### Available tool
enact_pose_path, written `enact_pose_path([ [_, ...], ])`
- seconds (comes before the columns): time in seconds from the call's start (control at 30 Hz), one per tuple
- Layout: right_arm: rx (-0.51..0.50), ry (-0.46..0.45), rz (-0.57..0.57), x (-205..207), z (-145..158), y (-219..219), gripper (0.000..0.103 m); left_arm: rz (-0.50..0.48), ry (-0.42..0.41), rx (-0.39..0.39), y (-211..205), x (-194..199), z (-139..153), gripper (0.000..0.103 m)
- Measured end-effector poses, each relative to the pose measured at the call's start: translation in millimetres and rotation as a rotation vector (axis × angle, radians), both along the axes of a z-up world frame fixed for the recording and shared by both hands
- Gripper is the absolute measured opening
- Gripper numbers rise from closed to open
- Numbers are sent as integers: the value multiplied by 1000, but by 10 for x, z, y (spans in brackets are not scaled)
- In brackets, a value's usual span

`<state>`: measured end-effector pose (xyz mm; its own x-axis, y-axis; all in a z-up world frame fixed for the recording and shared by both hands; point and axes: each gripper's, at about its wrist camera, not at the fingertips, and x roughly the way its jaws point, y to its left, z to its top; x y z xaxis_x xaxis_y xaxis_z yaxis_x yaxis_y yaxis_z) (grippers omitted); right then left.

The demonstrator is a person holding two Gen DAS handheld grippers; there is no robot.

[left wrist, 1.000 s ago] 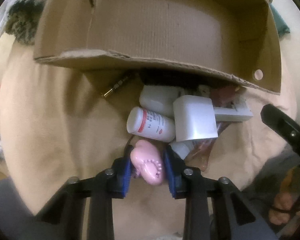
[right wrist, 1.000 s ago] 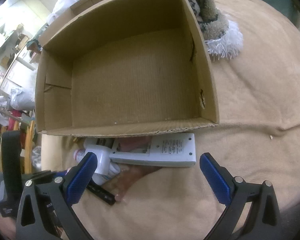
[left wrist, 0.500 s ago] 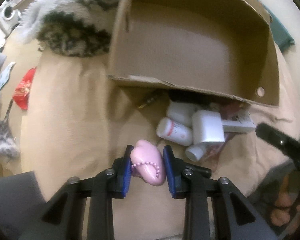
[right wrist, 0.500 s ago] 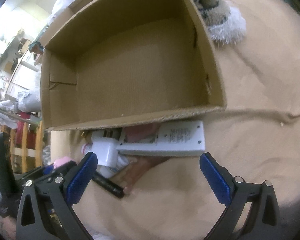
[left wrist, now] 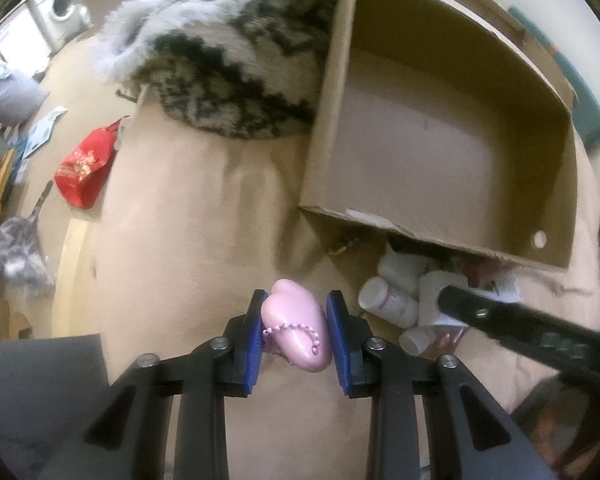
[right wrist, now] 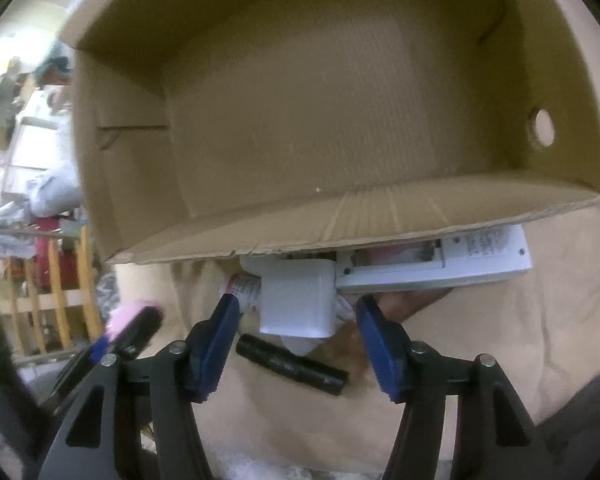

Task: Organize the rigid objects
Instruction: 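Grasp the white charger with the right tool while the left tool holds the keychain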

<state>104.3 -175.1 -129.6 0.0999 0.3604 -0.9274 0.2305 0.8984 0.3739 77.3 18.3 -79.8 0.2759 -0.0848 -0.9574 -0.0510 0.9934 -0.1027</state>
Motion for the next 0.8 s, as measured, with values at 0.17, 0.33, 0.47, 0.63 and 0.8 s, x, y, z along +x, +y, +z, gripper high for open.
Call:
enact_pose_path([
  [0.17, -72, 18, -8, 47, -161, 146, 45, -1, -12, 2, 44, 39, 28, 27],
  [0.33, -92, -2, 20, 15, -127, 223, 45, -18, -4, 11, -60, 11, 0, 27],
  [0.47, -81, -13, 30, -34, -84, 263, 45, -24, -7, 13, -84, 37, -17, 27],
  [0.63, -61, -38, 41, -237, 10, 193, 45, -31, -11, 34, -94, 58, -66, 27],
  [0.8, -42, -75, 54, -365, 141, 127, 45, -34, -18, 60, -110, 51, -68, 27],
])
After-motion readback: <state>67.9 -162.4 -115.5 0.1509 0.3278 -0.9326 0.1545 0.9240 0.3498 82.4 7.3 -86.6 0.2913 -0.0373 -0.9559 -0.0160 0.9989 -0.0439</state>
